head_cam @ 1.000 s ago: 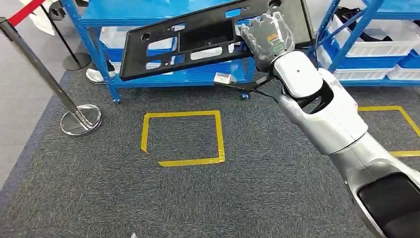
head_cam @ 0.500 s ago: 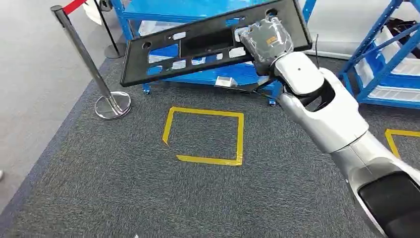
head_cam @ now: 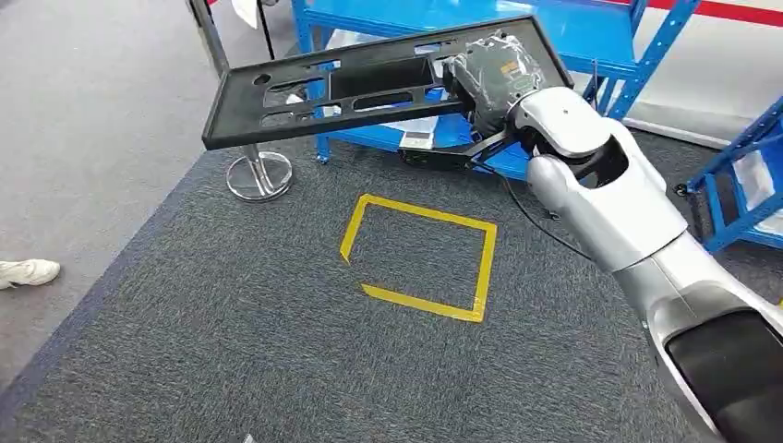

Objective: Take the parts from the cabinet and place them on the table.

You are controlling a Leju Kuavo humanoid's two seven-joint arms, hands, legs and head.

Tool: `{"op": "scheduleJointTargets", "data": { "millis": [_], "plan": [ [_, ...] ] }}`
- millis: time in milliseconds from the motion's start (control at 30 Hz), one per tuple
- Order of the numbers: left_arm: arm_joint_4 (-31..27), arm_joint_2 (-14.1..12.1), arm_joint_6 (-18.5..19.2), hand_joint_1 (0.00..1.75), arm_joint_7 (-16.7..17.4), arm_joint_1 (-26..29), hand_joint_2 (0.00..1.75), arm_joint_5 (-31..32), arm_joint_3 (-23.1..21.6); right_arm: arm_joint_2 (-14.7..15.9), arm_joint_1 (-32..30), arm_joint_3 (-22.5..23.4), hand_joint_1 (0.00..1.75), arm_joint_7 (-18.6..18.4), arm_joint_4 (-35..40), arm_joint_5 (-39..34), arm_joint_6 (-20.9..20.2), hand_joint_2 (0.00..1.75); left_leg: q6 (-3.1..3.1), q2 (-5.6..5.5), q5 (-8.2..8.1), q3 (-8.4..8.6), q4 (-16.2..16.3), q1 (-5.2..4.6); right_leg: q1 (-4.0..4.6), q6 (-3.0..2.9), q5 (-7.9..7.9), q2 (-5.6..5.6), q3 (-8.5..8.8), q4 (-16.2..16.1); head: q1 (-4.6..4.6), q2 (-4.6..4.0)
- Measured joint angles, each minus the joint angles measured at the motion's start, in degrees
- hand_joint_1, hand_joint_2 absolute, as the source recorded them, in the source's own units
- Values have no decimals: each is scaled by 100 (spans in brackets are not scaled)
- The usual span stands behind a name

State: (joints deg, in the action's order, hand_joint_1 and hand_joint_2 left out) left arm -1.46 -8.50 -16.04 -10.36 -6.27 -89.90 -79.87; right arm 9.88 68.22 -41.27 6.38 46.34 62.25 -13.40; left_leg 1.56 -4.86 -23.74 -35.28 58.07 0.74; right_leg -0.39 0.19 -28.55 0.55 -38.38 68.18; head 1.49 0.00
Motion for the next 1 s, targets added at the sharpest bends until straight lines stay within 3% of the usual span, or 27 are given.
{"op": "scheduleJointTargets", "data": {
  "millis": [33,67,100,200,233,267,300,333,367,400,433,467,500,533,567,600,633,700,733,767,800,833,867,900,933,967,1000],
  "plan": [
    [0,6,0,0,0,-1,175,-2,-2,0,23,0,175,0,-11,-4,0,175,-11,-69,-7,0,14,2,-7,-28,275,150,241,-533,0,0],
    [-7,16,-2,0,0,0,175,-2,0,9,39,0,175,-2,-28,-4,2,175,-35,-129,-5,-40,14,12,-43,-65,250,505,374,-800,13,0],
    [-7,11,-4,0,0,-18,175,-2,0,11,55,0,175,-2,-37,-7,0,175,-76,-194,13,-79,37,17,-34,-61,278,487,367,-915,9,0],
    [-7,11,-9,0,0,7,175,-2,2,-20,56,0,175,-2,-57,-7,2,175,-208,-415,82,-143,-27,77,5,-95,275,268,374,-921,2,0],
    [-4,-8,-17,0,0,13,175,-2,2,-35,57,0,175,0,-55,-7,4,175,-239,-445,55,-162,-2,63,-103,-163,327,161,433,-1048,3,2],
    [-15,13,-17,0,0,31,175,-2,2,-37,57,0,175,-2,-68,-9,7,175,-240,-49,-40,-216,114,6,-52,-194,344,80,472,-1101,8,0],
    [-18,11,-17,0,11,30,175,-4,2,-37,84,0,175,-15,-74,-11,9,175,-244,239,-256,-373,442,3,-29,-226,354,-6,478,-1111,50,2],
    [-20,11,-17,0,13,18,175,-4,2,-37,102,-2,175,-15,-83,-15,20,175,-256,366,-455,-566,854,20,-6,-232,350,-82,474,-1109,44,0],
    [-22,11,-15,0,18,9,175,-4,4,-37,102,-2,175,-15,-101,-20,24,175,-266,415,-629,-773,1287,37,15,-242,342,-171,473,-1106,44,0],
    [-24,13,-11,0,24,3,175,-4,4,-61,98,-11,175,-13,-122,-28,26,175,-278,437,-713,-923,1595,45,27,-249,334,-258,468,-1100,46,0],
    [-24,11,2,0,31,3,175,-2,7,-83,97,-24,175,-13,-142,-33,28,175,-287,448,-643,-929,1622,46,34,-247,326,-339,463,-1089,44,0],
    [-24,9,2,0,33,6,175,-2,7,-105,98,-31,175,-9,-160,-42,31,175,-288,458,-478,-798,1386,46,35,-241,313,-407,461,-1077,46,0],
    [-24,0,4,0,35,7,175,-2,7,-122,99,-35,175,-7,-173,-55,37,175,-281,487,-259,-560,960,45,36,-231,295,-479,465,-1060,46,0],
    [-24,-2,4,0,35,6,175,2,7,-131,108,-39,175,-7,-179,-61,48,175,-264,595,-31,-256,427,37,39,-208,266,-547,471,-1029,46,0],
    [-24,-11,9,0,37,-2,175,4,7,-133,126,-42,175,-7,-190,-63,61,175,-245,857,-33,-85,41,-2,54,-182,237,-612,472,-995,44,0],
    [-24,-15,13,0,37,-6,175,4,7,-131,152,-42,175,-7,-203,-63,85,175,-189,904,-47,-36,14,-70,100,-153,216,-669,444,-959,42,0],
    [-24,-15,24,0,37,-6,175,4,7,-136,161,-46,175,-7,-223,-66,94,175,-151,786,-40,-64,27,-61,101,-137,211,-697,447,-960,39,0],
    [-24,-31,33,0,37,23,175,2,7,-190,174,-66,175,9,-247,-81,98,175,-133,666,-33,-82,23,-63,111,-113,196,-831,471,-958,35,0],
    [-24,-42,37,0,42,30,175,2,7,-205,185,-77,175,18,-254,-87,98,175,-85,612,-1,-49,-26,-39,93,-65,156,-806,466,-933,35,2],
    [-24,-39,42,0,44,38,175,0,7,-203,191,-85,175,20,-264,-92,101,175,-56,558,16,-43,-46,-17,36,-22,63,-466,441,-823,33,0],
    [-24,-42,44,0,48,32,175,2,7,-201,196,-87,175,22,-273,-103,103,175,-17,525,26,-48,-47,-9,19,-15,-128,-210,316,-553,31,0],
    [-24,-46,44,0,46,21,175,2,7,-190,193,-92,175,26,-289,-107,109,175,4,466,30,-51,-47,-3,14,1,-378,-93,100,-76,35,0],
    [-24,-50,46,0,46,13,175,2,7,-188,187,-101,175,26,-308,-116,109,175,15,389,34,-57,-45,-4,2,19,-594,-66,-146,441,35,0],
    [-24,-50,46,0,46,9,175,0,7,-184,174,-109,175,26,-326,-118,107,175,17,312,35,-62,-38,-5,-3,28,-687,-64,-321,787,33,0],
    [-24,-50,48,0,46,9,175,0,7,-179,159,-118,175,26,-341,-118,107,175,17,236,35,-63,-32,-4,-5,31,-647,-64,-389,892,33,0],
    [-24,-50,48,0,48,12,175,0,7,-179,155,-127,175,26,-356,-118,107,175,16,144,35,-63,-15,1,-14,25,-471,-62,-330,726,33,0],
    [-24,-48,52,0,50,19,175,2,7,-179,158,-127,175,28,-363,-118,107,175,12,55,32,-63,2,4,-29,11,-201,-41,-150,325,33,0]
  ]
}}
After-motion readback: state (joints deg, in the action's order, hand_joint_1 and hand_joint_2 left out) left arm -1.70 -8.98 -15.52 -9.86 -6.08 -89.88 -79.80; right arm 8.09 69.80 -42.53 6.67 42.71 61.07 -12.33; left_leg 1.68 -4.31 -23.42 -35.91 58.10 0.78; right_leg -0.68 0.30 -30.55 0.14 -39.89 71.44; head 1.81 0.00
